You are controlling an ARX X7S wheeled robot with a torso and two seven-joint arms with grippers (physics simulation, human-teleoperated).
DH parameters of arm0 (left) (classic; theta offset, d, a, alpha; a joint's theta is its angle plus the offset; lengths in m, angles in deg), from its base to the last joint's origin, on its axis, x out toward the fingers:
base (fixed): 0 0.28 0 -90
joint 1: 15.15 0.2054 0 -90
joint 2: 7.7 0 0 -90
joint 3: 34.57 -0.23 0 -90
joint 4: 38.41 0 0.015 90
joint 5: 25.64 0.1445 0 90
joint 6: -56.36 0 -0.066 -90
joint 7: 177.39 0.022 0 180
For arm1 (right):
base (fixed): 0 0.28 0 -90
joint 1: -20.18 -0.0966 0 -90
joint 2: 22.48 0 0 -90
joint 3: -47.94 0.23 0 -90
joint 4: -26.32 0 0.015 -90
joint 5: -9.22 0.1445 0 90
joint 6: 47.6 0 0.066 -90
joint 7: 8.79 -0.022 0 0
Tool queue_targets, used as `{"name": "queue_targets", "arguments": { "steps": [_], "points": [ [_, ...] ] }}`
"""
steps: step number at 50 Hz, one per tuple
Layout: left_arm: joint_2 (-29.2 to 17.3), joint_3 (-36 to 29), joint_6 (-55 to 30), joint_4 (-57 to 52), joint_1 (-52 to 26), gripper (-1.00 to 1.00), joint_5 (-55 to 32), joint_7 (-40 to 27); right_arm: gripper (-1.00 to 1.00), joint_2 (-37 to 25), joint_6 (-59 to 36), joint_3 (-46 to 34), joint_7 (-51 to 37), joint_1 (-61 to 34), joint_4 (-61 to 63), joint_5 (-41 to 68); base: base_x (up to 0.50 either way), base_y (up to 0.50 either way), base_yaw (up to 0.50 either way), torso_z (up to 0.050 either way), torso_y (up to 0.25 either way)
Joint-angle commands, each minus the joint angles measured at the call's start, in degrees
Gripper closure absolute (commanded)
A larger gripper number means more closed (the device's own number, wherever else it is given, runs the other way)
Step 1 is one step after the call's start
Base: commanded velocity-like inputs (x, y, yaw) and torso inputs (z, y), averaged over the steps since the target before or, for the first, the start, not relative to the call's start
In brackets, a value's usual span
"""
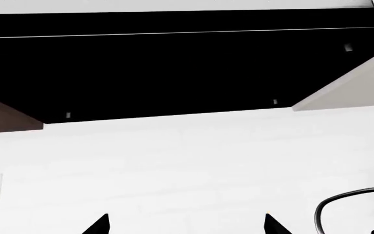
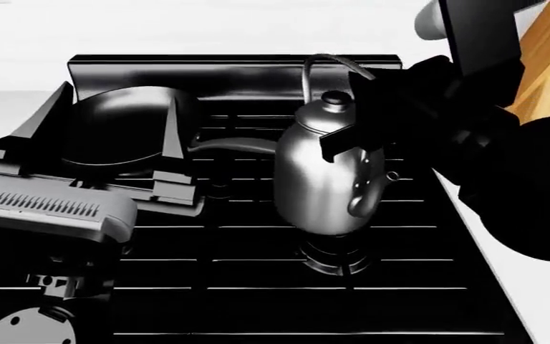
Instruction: Pick the kettle from the counter and place it on a stove burner. Then turn the burner on.
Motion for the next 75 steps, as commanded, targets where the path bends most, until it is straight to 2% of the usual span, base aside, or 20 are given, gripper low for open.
{"name": "queue_targets", "arguments": {
  "steps": [1,62,63,75],
  "points": [
    [-0.22,-0.07,0.09,0.05,-0.06,-1.00,-0.25,-0.27,1.00,-1.22,0.17,0.58,-0.15,1.00,0.98,-0.49,0.00,0.00,0.00,0.000,0.000],
    [-1.44,-0.85,0.40,-0.37,-0.20,-1.00,-1.15,-1.77,1.00,-4.72,4.96,-1.23,6.97,12.93,3.73,-7.57,0.00,0.00,0.00,0.000,0.000],
    [-1.46,-0.85,0.44,-0.34,-0.20,-1.00,-1.16,-1.78,-1.00,-4.82,4.86,-1.09,6.71,12.69,3.99,-7.01,0.00,0.00,0.00,0.000,0.000],
    [-1.70,-0.65,0.25,-0.47,-0.44,-1.00,-1.67,-2.07,-1.00,-4.74,4.49,-1.01,6.25,10.68,4.86,-4.87,0.00,0.00,0.00,0.000,0.000]
  ]
}}
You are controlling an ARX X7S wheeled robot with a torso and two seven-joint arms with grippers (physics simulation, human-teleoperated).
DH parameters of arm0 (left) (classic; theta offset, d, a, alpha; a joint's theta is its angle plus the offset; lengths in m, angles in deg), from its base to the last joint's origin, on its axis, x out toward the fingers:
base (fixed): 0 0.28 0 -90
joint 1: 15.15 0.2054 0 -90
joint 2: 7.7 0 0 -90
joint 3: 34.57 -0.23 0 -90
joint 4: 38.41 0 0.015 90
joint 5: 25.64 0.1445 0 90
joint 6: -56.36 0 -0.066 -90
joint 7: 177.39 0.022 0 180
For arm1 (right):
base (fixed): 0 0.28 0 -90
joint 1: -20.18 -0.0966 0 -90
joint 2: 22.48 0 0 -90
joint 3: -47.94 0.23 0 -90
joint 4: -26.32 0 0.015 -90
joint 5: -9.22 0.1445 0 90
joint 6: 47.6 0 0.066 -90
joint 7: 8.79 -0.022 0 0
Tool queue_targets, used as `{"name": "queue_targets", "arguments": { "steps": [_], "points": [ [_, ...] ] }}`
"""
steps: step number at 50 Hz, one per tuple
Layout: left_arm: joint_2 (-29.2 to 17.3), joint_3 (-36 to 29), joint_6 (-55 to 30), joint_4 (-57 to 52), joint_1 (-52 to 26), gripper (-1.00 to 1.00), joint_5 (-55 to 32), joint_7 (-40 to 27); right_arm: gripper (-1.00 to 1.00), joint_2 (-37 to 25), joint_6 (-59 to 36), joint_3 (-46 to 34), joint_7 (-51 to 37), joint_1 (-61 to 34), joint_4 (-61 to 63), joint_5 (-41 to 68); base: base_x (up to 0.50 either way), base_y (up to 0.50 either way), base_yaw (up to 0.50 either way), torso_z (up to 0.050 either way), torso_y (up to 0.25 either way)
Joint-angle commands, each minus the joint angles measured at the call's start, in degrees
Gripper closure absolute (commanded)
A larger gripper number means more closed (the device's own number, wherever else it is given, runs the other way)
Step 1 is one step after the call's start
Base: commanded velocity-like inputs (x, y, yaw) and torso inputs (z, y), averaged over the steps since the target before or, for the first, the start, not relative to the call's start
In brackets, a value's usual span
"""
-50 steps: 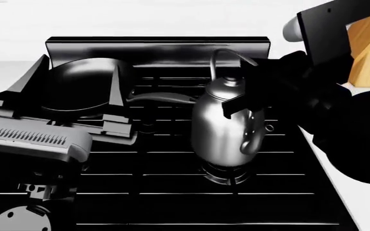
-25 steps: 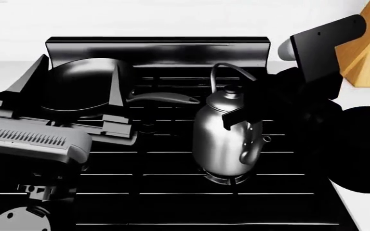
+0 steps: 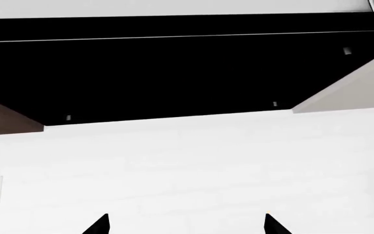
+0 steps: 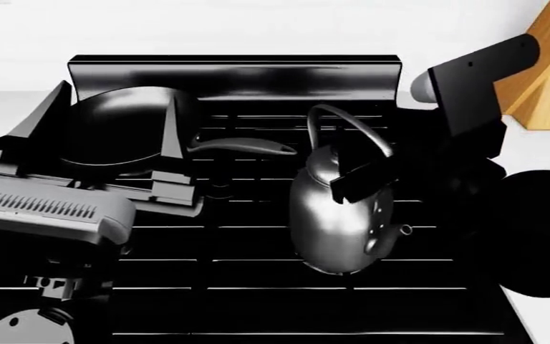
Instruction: Pick the kettle from the counter and place it on a stove burner. Then turn the burner on.
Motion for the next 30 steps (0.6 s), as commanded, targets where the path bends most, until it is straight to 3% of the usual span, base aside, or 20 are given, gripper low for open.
{"name": "queue_targets", "arguments": {
  "steps": [1,30],
  "points": [
    [-0.24,0.13,0.02,-0.07,-0.09,-1.00,-0.39,-0.25,-1.00,0.08,-0.12,-0.52,-0.09,-0.62,0.65,1.69,0.00,0.00,0.00,0.000,0.000],
    [-0.81,-0.11,0.16,-0.46,-0.08,-1.00,-0.85,-0.97,-1.00,-1.13,0.82,0.05,-1.55,0.26,2.83,5.00,0.00,0.00,0.00,0.000,0.000]
  ]
}}
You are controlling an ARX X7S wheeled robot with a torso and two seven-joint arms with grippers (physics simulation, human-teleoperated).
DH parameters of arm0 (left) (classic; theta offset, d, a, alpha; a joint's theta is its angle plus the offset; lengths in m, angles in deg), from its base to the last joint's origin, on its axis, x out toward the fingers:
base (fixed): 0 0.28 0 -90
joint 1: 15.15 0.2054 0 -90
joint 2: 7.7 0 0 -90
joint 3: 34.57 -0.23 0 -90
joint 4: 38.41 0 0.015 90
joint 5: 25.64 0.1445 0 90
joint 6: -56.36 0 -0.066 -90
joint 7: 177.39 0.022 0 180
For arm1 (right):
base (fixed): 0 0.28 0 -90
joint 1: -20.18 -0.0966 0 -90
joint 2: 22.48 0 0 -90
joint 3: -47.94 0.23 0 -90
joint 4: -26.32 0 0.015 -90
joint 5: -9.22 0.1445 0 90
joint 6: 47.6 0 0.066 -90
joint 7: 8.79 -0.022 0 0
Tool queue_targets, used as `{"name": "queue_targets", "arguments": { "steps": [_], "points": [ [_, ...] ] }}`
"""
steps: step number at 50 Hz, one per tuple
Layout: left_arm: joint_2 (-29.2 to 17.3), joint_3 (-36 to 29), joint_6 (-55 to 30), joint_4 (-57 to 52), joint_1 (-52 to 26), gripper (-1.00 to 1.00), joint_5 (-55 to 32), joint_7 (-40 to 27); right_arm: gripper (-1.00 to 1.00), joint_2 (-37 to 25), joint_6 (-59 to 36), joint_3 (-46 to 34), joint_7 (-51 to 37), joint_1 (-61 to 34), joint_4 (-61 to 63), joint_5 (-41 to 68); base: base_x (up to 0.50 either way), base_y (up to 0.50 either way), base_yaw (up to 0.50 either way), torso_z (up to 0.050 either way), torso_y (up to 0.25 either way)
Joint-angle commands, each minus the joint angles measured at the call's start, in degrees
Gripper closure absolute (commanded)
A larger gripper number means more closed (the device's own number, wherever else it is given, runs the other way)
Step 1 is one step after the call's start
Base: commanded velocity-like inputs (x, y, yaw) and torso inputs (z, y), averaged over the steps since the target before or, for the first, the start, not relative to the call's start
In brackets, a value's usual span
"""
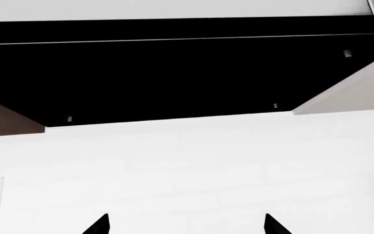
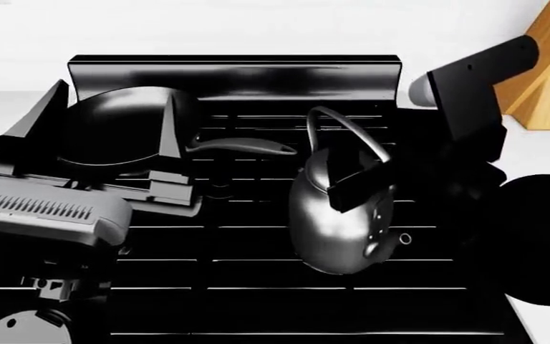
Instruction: Pick the kettle from the counter and place it on a stove burner. Then turn the burner on.
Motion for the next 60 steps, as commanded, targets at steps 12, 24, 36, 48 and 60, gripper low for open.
{"name": "queue_targets", "arguments": {
  "steps": [12,24,36,48,60],
  "points": [
    [-0.44,-0.24,-0.04,-0.38,-0.05,-1.00,-0.40,-0.57,-1.00,-1.81,0.58,1.20,-3.12,-1.16,2.73,5.73,0.00,0.00,0.00,0.000,0.000],
    [-0.67,-0.23,-0.09,-0.52,-0.16,-1.00,-0.74,-0.84,-1.00,-1.95,0.09,0.89,-3.25,-3.89,0.87,5.42,0.00,0.00,0.00,0.000,0.000],
    [-0.97,0.15,0.00,-0.84,-0.07,-1.00,-1.22,-1.16,-1.00,-2.99,0.15,2.22,-7.34,-9.54,1.49,9.99,0.00,0.00,0.00,0.000,0.000],
    [-1.38,0.58,-0.40,-1.86,-0.07,-1.00,-1.79,-1.73,-1.00,-5.38,4.41,6.78,-11.18,-7.07,5.34,8.22,-0.14,0.00,0.00,0.000,0.000],
    [-1.69,-0.13,-1.03,-2.68,-0.47,-1.00,-1.82,-2.29,-1.00,-6.47,9.27,11.31,-8.97,2.12,9.52,4.80,-0.50,-0.01,0.00,0.000,0.000]
  ]
}}
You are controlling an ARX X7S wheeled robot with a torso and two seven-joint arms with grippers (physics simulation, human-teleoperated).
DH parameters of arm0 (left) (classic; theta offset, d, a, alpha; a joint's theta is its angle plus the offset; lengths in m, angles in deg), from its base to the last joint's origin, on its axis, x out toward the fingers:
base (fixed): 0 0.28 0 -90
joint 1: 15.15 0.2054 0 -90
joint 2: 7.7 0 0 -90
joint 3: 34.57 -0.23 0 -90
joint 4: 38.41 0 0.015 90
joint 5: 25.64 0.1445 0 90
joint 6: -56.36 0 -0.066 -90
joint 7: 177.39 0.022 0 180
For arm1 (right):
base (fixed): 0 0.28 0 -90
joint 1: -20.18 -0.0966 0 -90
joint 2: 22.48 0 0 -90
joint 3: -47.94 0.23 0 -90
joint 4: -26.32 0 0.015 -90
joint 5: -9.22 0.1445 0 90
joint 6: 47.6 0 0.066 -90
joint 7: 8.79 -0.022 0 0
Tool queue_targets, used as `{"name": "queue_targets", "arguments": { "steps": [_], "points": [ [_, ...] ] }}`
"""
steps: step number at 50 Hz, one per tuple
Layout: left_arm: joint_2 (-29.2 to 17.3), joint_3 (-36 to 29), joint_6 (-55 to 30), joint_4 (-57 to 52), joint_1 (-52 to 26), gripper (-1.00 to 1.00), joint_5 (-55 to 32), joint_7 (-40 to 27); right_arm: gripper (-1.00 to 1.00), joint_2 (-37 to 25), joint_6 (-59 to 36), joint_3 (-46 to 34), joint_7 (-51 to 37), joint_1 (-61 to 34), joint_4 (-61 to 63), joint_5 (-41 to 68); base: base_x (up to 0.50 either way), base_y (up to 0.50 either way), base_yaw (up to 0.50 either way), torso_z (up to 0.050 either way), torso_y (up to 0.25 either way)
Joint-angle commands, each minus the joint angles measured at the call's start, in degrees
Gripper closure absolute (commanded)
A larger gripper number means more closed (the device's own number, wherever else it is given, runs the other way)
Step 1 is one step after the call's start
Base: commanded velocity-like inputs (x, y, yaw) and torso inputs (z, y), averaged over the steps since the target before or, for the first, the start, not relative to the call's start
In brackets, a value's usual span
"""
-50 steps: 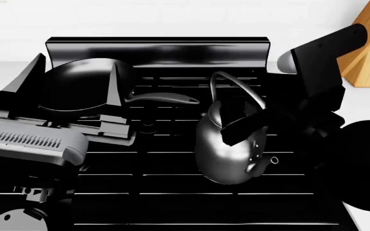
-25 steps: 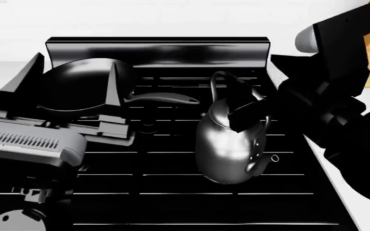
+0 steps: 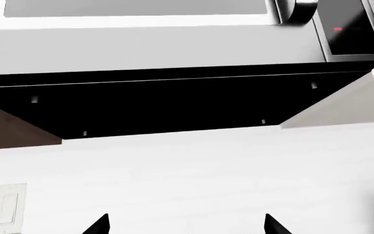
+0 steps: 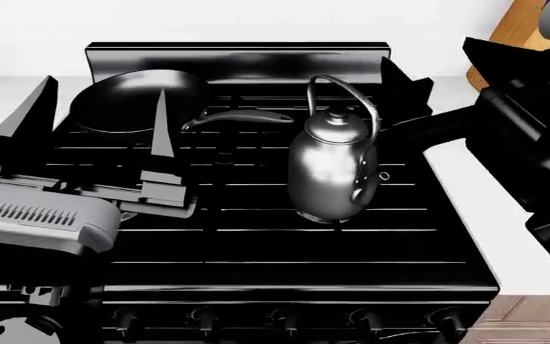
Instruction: Pick the kettle from the counter and place it on a stove burner. Then turn the burner on.
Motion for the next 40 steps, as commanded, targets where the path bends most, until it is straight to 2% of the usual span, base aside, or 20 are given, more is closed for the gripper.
{"name": "queue_targets", "arguments": {
  "steps": [1,19,21,26,32,37,40],
  "points": [
    [-0.30,-0.42,-0.41,-0.67,-0.23,-1.00,-0.13,-0.49,-1.00,-0.98,3.55,3.34,1.26,6.06,3.17,-2.85,-0.50,-0.08,0.00,0.000,0.000],
    [-0.58,-0.11,0.22,-0.61,-0.10,-1.00,-0.54,-1.24,-1.00,0.19,5.56,3.69,3.41,9.30,4.15,-5.97,-0.50,-0.06,0.00,0.000,0.000],
    [-0.33,0.70,0.70,-0.39,0.00,-1.00,-1.02,-1.52,-1.00,0.23,6.37,4.34,3.95,10.43,4.52,-7.26,0.00,0.00,0.00,0.000,0.000],
    [-0.22,1.52,1.44,-1.57,0.16,-1.00,-0.36,-2.73,-1.00,0.72,10.23,5.72,5.16,17.98,10.16,-19.71,0.00,0.00,0.00,0.000,0.000],
    [-1.40,-0.62,0.74,-3.81,-0.28,-1.00,3.99,-4.31,-1.00,1.05,16.29,8.67,7.24,28.65,15.72,-28.29,0.00,0.00,0.00,0.000,0.000],
    [-1.71,-0.95,1.00,-4.07,-0.31,-1.00,4.32,-4.47,-1.00,2.53,23.16,12.05,10.83,38.75,17.35,-35.01,0.00,0.00,0.00,0.000,0.000],
    [-1.77,-1.29,1.24,-4.02,-0.35,-1.00,4.70,-4.65,-1.00,3.50,25.75,12.24,12.08,43.22,18.05,-39.84,0.00,0.00,0.00,-0.044,0.000]
  ]
}}
